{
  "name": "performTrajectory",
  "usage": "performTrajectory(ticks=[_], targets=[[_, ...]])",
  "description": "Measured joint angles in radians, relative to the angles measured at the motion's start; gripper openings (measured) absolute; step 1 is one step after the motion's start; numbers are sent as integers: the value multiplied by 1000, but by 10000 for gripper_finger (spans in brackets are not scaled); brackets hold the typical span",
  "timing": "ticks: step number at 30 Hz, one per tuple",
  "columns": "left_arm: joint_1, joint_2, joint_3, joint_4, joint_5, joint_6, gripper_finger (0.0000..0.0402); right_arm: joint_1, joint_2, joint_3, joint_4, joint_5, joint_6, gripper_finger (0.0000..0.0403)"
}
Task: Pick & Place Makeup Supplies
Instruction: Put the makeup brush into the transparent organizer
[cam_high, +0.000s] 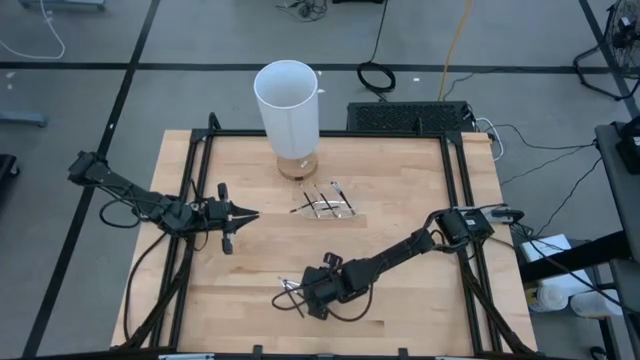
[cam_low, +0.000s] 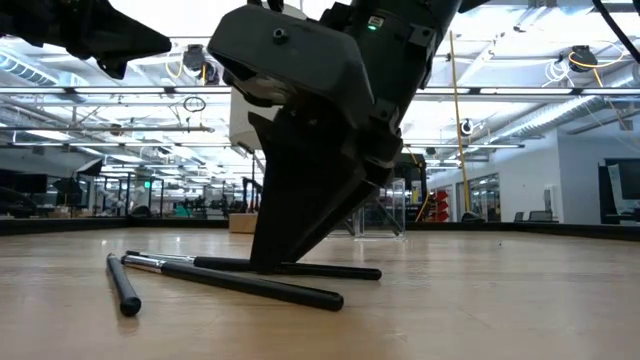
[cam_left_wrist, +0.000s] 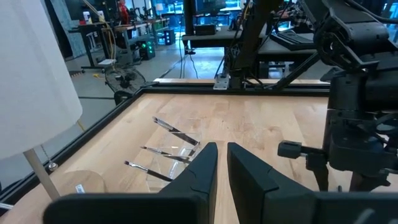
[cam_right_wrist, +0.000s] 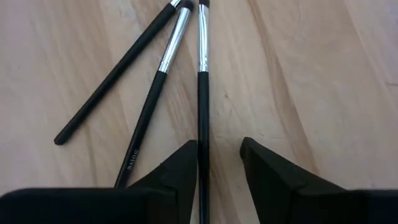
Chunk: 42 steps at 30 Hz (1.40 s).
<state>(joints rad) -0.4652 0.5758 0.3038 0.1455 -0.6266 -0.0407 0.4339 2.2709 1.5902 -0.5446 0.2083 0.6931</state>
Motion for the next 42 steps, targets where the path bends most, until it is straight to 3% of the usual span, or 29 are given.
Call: performTrajectory(ticks=[11,15,20,26,31,42], targets=[[0,0,0,-5,0,-8,47,9,42,0,53,52,-91,116],[0,0,0,-5,0,-14,47,8,42,0,58,31,-113,83],[0,0,0,-6,0,-17,47,5,42,0,72,0,-117,16],[0,0,0,-13,0,-19,47,5,42,-1,90,17,-129,5],[0,0,0,-33,0,-25,47,7,9,-4,91,144,-132,2],[-2,0,0,-40,5,-48,47,20,-215,-52,77,441,-159,0]])
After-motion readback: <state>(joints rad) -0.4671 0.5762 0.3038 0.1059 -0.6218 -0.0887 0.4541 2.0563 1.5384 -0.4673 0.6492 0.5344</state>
